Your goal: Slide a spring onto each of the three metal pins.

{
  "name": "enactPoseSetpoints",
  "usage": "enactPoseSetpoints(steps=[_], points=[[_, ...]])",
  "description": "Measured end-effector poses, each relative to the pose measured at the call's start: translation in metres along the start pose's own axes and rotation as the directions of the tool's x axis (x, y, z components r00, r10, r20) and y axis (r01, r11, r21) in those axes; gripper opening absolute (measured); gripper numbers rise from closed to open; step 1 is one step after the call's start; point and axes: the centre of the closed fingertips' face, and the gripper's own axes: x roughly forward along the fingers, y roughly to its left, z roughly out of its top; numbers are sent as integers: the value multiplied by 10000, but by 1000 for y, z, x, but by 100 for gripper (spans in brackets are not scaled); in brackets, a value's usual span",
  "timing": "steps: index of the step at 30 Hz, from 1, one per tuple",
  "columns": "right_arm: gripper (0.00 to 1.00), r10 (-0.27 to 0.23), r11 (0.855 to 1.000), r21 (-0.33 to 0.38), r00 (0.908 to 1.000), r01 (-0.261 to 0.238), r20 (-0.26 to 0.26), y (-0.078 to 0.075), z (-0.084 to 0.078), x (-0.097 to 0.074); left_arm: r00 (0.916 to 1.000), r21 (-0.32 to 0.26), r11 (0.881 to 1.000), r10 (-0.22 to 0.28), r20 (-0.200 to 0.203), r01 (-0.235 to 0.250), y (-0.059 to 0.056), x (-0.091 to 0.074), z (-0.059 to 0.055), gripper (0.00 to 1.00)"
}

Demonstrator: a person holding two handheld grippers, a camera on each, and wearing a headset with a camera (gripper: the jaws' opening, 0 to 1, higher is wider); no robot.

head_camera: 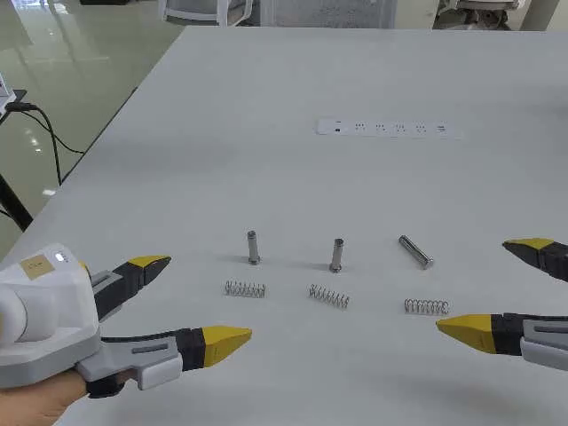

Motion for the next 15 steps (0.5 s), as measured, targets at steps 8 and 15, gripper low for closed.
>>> enactPoseSetpoints(steps=[8, 15], points=[[91, -1, 10000, -19, 10000, 1, -9, 0, 0, 0, 10000, 0, 10000, -2, -7, 2, 1, 1, 0, 89], [91, -9, 10000, -17, 10000, 9, -9, 0, 1, -1, 10000, 5, 10000, -7, -5, 7, 0, 0, 0, 89]])
